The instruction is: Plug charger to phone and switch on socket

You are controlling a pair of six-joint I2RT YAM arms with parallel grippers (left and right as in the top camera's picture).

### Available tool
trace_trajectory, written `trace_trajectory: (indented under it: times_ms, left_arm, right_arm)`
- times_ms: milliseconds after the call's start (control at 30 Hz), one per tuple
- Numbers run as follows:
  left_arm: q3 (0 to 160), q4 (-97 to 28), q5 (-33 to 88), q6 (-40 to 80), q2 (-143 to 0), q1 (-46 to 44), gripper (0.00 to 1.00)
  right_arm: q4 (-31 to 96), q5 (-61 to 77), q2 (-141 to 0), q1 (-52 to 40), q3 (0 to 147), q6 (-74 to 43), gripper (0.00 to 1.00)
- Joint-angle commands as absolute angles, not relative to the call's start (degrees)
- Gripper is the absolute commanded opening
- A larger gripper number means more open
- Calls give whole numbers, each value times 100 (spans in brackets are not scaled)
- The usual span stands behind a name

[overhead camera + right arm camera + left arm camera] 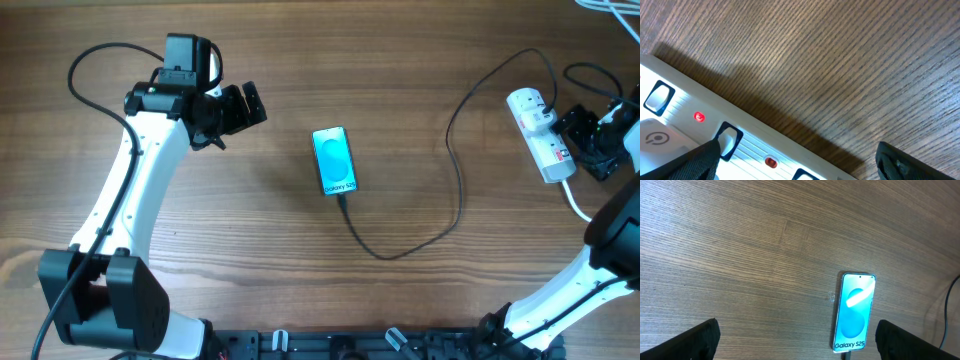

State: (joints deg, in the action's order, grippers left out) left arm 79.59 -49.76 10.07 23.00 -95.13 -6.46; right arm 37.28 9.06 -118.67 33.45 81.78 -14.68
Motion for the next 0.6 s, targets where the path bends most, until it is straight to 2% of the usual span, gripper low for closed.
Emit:
trace_trajectory:
  times_ms: [0,200,333,567]
  left_arm:
    - [7933,-4976,930,2287,-9483,-626,100]
    - [7933,-4976,930,2290,-9483,-626,99]
    - [7933,-4976,932,2290,-9483,-626,100]
    - [7933,-4976,930,2290,-9483,-624,100]
  right_arm:
    - [4053,727,-11966,3343,8108,-1354,100]
    - [5537,718,-11745,3336,9522,-1341,100]
    - [5621,1144,-11603,3162,9588,-716,100]
    - [5315,1087,-11603,2915,9150,-609,100]
